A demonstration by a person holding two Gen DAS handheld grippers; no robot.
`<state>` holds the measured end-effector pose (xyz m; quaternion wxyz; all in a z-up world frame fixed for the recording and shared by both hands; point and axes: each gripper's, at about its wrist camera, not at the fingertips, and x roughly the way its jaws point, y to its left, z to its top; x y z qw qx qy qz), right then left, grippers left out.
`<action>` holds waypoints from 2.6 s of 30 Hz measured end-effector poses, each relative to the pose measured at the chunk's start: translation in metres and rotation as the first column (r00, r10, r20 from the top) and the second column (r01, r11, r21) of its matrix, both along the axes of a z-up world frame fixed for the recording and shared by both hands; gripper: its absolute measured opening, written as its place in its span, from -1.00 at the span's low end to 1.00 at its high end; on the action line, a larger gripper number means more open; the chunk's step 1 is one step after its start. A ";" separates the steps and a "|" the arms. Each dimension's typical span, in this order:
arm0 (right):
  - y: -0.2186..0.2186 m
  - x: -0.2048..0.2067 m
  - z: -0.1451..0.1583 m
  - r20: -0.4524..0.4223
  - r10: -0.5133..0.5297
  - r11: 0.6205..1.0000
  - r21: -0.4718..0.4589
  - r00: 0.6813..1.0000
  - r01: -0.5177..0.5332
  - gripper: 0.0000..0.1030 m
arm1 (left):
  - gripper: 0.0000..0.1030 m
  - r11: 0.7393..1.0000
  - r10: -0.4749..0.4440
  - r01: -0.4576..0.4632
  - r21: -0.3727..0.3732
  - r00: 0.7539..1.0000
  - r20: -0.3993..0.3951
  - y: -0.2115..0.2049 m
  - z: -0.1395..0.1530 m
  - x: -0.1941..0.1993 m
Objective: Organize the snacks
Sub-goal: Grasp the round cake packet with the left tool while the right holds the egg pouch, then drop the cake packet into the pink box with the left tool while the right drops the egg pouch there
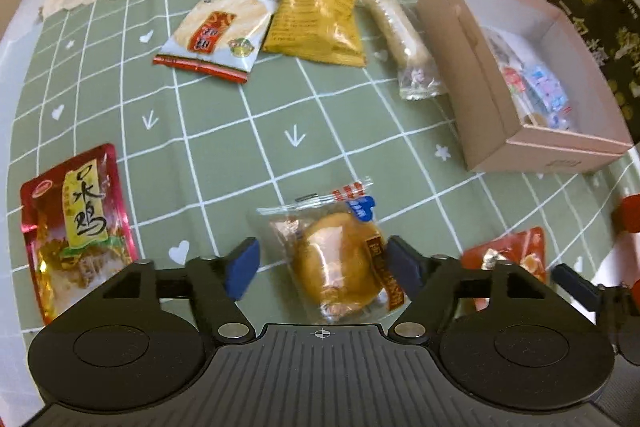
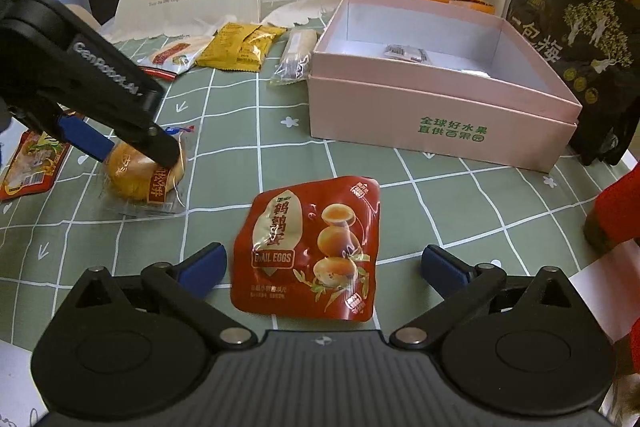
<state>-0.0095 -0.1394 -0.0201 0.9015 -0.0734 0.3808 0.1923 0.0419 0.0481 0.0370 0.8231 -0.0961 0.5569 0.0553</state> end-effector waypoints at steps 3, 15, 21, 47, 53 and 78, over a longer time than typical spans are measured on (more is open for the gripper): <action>-0.001 -0.001 -0.001 0.010 -0.001 1.000 0.005 1.000 0.001 1.00 | 0.54 1.000 -0.015 0.015 -0.004 1.000 -0.017 -0.002 -0.005 0.000; 0.001 0.003 0.007 -0.084 0.075 0.996 -0.033 0.994 -0.078 1.00 | 0.18 0.991 -0.079 0.081 -0.103 0.997 0.019 -0.004 -0.003 -0.011; 0.010 0.023 0.013 -0.184 0.063 0.995 -0.062 0.981 -0.076 1.00 | 0.18 0.988 -0.064 0.066 -0.141 0.998 0.024 0.006 0.001 -0.040; -0.055 0.053 0.061 -0.207 -0.073 0.995 -0.078 0.975 0.058 0.42 | 0.18 0.958 -0.207 0.233 -0.169 0.966 0.158 -0.048 0.061 -0.014; -0.060 0.052 0.069 -0.195 -0.058 0.997 -0.065 0.979 0.046 0.42 | 0.18 0.950 -0.237 0.290 -0.118 0.912 0.335 -0.072 0.107 0.068; -0.037 0.209 0.160 -0.150 -0.005 1.000 0.027 0.989 0.009 0.45 | 0.13 0.952 0.123 -0.060 -0.301 0.973 0.195 0.032 0.044 0.028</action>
